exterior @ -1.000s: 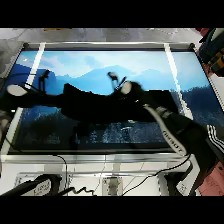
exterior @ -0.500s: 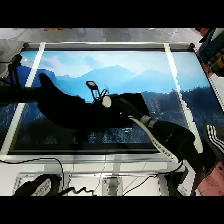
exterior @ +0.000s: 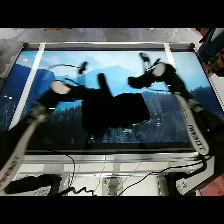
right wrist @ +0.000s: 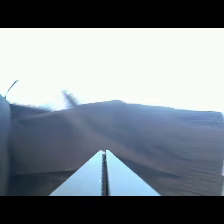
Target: Fold the clothes and pants, and hang the long-sleeved shirts on hangers.
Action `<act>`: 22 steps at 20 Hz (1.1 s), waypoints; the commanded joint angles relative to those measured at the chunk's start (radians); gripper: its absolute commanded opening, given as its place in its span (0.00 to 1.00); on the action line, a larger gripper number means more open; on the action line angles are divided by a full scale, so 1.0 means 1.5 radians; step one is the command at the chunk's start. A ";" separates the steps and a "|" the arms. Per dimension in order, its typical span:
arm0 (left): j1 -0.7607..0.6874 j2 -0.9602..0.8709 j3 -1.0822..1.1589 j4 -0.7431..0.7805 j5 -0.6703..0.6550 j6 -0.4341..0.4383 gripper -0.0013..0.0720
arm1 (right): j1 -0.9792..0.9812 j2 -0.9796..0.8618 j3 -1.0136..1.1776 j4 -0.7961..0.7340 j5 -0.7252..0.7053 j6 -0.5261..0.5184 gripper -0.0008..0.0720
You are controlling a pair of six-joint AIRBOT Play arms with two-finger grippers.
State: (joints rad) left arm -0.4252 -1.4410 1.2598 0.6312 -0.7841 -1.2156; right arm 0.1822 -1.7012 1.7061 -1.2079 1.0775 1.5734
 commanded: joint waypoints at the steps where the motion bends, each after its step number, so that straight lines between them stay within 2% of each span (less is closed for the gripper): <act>1: -0.149 -0.123 0.079 -0.043 0.167 -0.001 0.03 | -0.116 0.057 0.000 -0.014 0.045 -0.023 0.04; 2: -0.171 -0.149 0.101 -0.043 0.195 -0.001 0.07 | -0.138 0.067 0.001 -0.017 0.052 -0.035 0.04; 3: -0.190 -0.170 0.120 -0.043 0.223 -0.001 0.42 | -0.160 0.072 0.001 -0.020 0.059 -0.045 0.04; 4: -0.202 -0.181 0.131 -0.043 0.238 -0.001 0.99 | -0.180 0.073 0.000 -0.021 0.066 -0.057 0.04; 8: -0.200 -0.177 0.134 -0.043 0.245 0.002 0.99 | -0.257 0.069 -0.020 -0.078 0.072 -0.112 0.04; 10: -0.179 -0.169 0.134 -0.042 0.222 0.002 0.98 | -0.302 0.052 -0.045 -0.061 0.082 -0.140 0.04; 12: -0.155 -0.160 0.134 -0.043 0.188 0.002 0.98 | -0.345 0.024 -0.088 0.058 0.131 -0.250 0.04; 14: -0.135 -0.156 0.134 -0.043 0.157 0.002 0.98 | -0.374 -0.021 -0.137 0.267 0.232 -0.369 0.04; 15: -0.128 -0.156 0.134 -0.043 0.147 0.002 0.98 | -0.376 -0.043 -0.165 0.346 0.263 -0.394 0.04; 16: -0.122 -0.156 0.134 -0.043 0.139 0.002 0.98 | -0.368 -0.060 -0.193 0.386 0.255 -0.397 0.19; 17: -0.118 -0.156 0.134 -0.043 0.134 0.002 0.98 | -0.355 -0.071 -0.214 0.393 0.229 -0.396 0.64; 18: -0.117 -0.156 0.134 -0.043 0.126 0.002 0.98 | -0.338 -0.080 -0.232 0.393 0.203 -0.388 0.82; 19: -0.116 -0.156 0.134 -0.042 0.117 0.002 0.98 | -0.315 -0.085 -0.246 0.393 0.175 -0.386 0.84; 20: -0.116 -0.156 0.134 -0.042 0.109 0.002 0.98 | -0.290 -0.086 -0.257 0.393 0.146 -0.386 0.93; 22: -0.116 -0.156 0.134 -0.042 0.099 0.002 0.98 | -0.234 -0.086 -0.258 0.395 0.106 -0.387 0.96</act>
State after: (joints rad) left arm -0.6060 -1.6756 1.4597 0.5678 -0.5999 -1.2129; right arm -0.2501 -1.8126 1.3552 -0.6758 1.3167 1.0176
